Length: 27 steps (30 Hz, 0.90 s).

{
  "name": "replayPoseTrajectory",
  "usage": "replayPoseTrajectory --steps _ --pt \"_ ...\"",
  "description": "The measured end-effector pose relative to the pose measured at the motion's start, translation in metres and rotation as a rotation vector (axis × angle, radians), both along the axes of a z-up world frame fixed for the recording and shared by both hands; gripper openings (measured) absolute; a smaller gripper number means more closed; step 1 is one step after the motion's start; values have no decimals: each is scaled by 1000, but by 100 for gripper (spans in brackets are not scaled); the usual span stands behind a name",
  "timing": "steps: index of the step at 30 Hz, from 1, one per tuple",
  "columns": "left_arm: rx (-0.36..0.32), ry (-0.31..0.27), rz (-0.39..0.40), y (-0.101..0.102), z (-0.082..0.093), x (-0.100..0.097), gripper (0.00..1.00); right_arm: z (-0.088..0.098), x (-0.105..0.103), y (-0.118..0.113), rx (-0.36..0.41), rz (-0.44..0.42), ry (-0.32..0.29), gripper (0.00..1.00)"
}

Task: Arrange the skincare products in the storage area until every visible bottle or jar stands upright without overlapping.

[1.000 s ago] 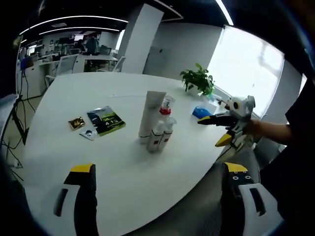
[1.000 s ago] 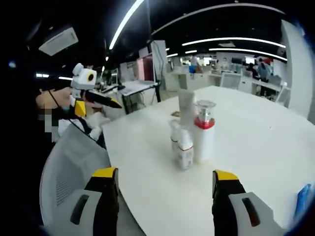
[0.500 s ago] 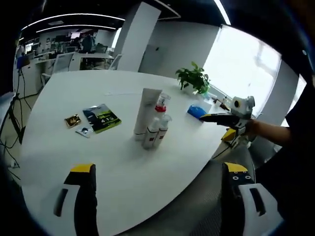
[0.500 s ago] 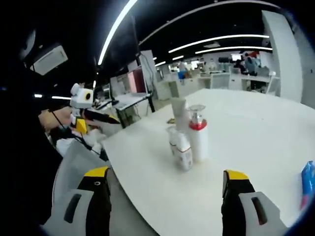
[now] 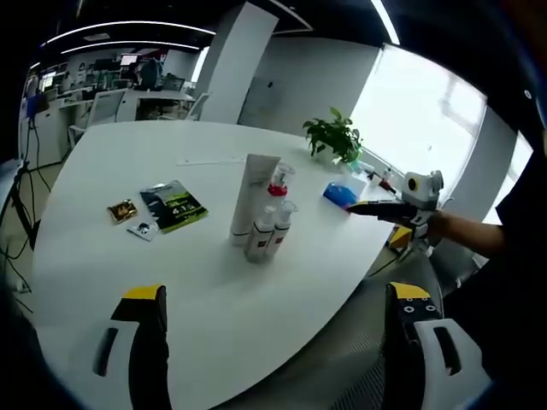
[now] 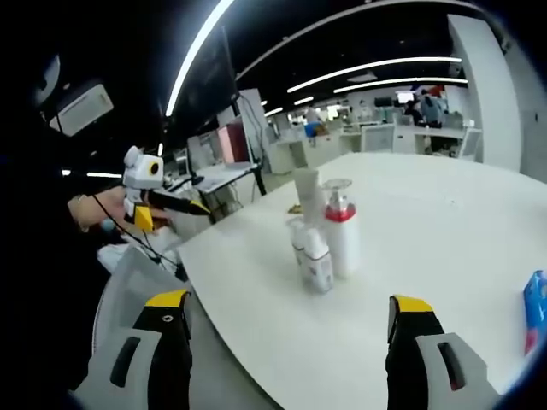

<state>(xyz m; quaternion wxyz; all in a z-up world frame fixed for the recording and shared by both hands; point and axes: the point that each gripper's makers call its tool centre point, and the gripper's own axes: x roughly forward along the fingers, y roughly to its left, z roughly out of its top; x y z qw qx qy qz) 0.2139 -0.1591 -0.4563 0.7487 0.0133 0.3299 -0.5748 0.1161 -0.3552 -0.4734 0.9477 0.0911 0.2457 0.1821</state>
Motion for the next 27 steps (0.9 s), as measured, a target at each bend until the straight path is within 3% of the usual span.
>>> replayPoseTrajectory --steps 12,27 --pt "-29 43 43 -4 2 26 97 -9 8 -6 6 -13 22 98" --pt "5 146 114 -26 -19 68 92 -17 9 -24 27 -66 34 98"
